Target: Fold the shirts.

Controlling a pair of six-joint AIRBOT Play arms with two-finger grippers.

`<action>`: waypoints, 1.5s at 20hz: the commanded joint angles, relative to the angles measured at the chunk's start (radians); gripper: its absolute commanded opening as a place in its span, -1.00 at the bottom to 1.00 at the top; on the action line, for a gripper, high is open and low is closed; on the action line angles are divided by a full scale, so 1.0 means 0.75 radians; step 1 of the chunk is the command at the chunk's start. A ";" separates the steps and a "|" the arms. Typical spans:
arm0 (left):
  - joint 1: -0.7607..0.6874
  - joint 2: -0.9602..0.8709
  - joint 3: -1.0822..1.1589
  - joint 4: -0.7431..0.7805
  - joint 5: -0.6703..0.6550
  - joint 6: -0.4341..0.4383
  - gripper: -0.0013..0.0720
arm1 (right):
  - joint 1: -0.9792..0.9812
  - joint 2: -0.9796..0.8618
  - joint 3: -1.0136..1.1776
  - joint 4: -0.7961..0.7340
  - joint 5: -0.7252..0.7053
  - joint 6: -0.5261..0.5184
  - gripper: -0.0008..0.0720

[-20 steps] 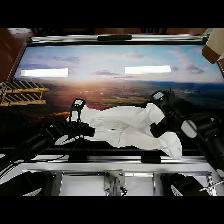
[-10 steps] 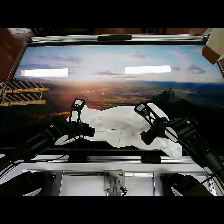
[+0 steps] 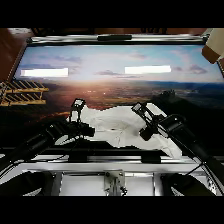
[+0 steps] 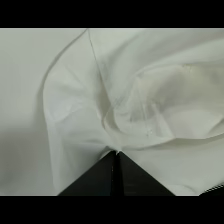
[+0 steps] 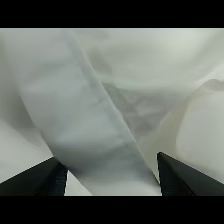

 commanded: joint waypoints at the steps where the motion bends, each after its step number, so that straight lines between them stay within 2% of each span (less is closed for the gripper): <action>1: 0.001 -0.001 0.001 0.000 0.001 0.001 -0.85 | 0.002 -0.074 0.000 0.054 -0.033 0.010 0.82; 4: 0.001 -0.001 0.001 0.001 0.007 0.001 -0.85 | 0.002 -0.074 -0.001 0.030 -0.079 0.039 0.81; 6: 0.001 -0.001 0.001 0.001 0.007 0.001 -0.85 | 0.002 -0.095 -0.001 -0.041 -0.144 0.140 0.80; 7: 0.000 -0.001 0.001 0.000 0.006 0.001 -0.85 | 0.001 -0.108 0.000 -0.102 -0.151 0.239 0.43; 8: 0.001 -0.001 0.001 0.000 0.006 0.001 -0.85 | 0.001 -0.110 0.000 -0.168 -0.148 0.364 -0.33; 9: 0.000 -0.001 0.001 0.000 0.006 0.001 -0.85 | 0.001 -0.104 0.002 -0.234 -0.151 0.502 -0.81; 10: 0.001 -0.001 0.001 0.000 0.005 0.001 -0.85 | 0.001 -0.097 0.014 -0.276 -0.144 0.610 -0.84; 11: 0.001 -0.001 0.001 0.000 0.005 0.001 -0.85 | 0.001 -0.084 0.040 -0.282 -0.139 0.638 -0.84; 15: 0.000 -0.001 0.001 -0.001 0.005 0.001 -0.84 | 0.001 0.033 0.281 -0.273 -0.159 0.608 -0.84; 16: 0.000 -0.001 0.001 -0.011 0.005 0.001 -0.64 | 0.001 0.058 0.358 -0.255 -0.161 0.579 -0.84; 18: 0.000 -0.001 0.016 -0.042 -0.003 0.001 0.45 | 0.001 0.073 0.482 -0.202 -0.135 0.529 -0.84; 19: 0.000 -0.001 0.045 -0.045 -0.024 0.009 0.78 | 0.001 0.073 0.514 -0.155 -0.126 0.499 -0.84; 20: 0.001 -0.001 0.084 -0.045 -0.049 0.080 0.80 | 0.001 0.073 0.531 -0.095 -0.111 0.472 -0.84; 23: 0.001 -0.001 0.253 -0.044 -0.111 0.434 0.80 | 0.001 0.068 0.530 0.055 -0.038 0.408 -0.84; 24: 0.001 -0.004 0.299 -0.043 -0.093 0.505 0.80 | 0.002 0.068 0.531 0.084 -0.007 0.400 -0.84; 27: 0.005 -0.048 0.361 -0.042 0.096 0.549 0.74 | 0.002 0.068 0.531 0.139 0.056 0.388 -0.84; 29: 0.020 -0.127 0.369 -0.046 0.080 0.578 0.70 | 0.002 0.068 0.531 0.143 0.072 0.388 -0.84; 30: 0.026 -0.166 0.369 -0.047 0.043 0.649 0.71 | 0.002 0.068 0.531 0.152 0.072 0.388 -0.84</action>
